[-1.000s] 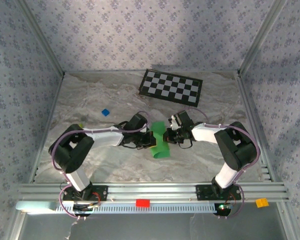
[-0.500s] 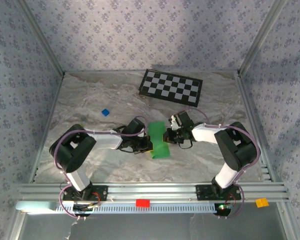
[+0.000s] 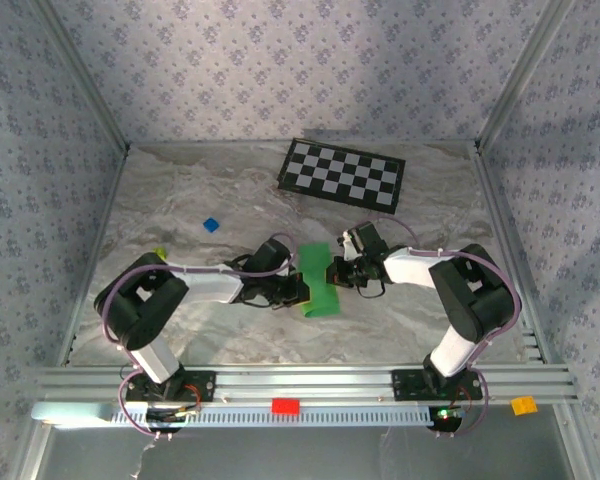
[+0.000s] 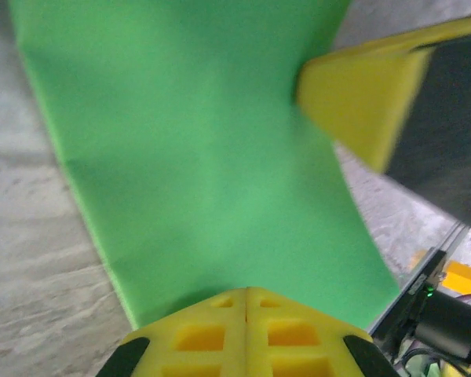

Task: Fold a paper plane with a square sheet of paper (pick it up from the middle)
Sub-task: First fold the square sheet of paper in half at the center of the table.

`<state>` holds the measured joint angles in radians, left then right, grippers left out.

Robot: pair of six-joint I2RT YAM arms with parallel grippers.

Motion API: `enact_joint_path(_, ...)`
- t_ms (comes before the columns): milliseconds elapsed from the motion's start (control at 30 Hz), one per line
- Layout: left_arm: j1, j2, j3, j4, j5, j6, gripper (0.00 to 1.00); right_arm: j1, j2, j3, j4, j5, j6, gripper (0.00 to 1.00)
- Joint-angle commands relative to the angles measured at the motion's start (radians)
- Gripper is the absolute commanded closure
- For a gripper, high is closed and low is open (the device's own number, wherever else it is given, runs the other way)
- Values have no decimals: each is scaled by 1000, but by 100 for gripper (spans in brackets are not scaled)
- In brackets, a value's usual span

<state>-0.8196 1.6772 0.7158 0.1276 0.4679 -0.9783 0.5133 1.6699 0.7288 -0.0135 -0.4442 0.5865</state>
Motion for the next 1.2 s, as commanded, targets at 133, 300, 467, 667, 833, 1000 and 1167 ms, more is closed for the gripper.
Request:
enact_joint_path(133,-18,24,-54,-33,-8,20,95,-4,47,-73,-178,145,5,100)
enact_joint_path(300,-21,-23,-39,-39,-13,17,94,-4,41,-76,-177,145,7,100)
enact_joint_path(467,-25,-98,-29,-30,-21,17,92,-4,40,-76,-178,147,7,100)
enact_joint_path(667,-29,-68,-86,111,42,-32,91,-4,44,-73,-178,145,5,100)
enact_joint_path(833,-41,-8,-99,98,38,-25,91,-4,47,-81,-172,146,7,100)
enact_joint_path(1000,-68,23,-102,11,12,7,93,-5,47,-84,-173,147,7,100)
enact_joint_path(1167,-79,-31,-117,-113,-47,47,93,-6,44,-88,-172,151,7,100)
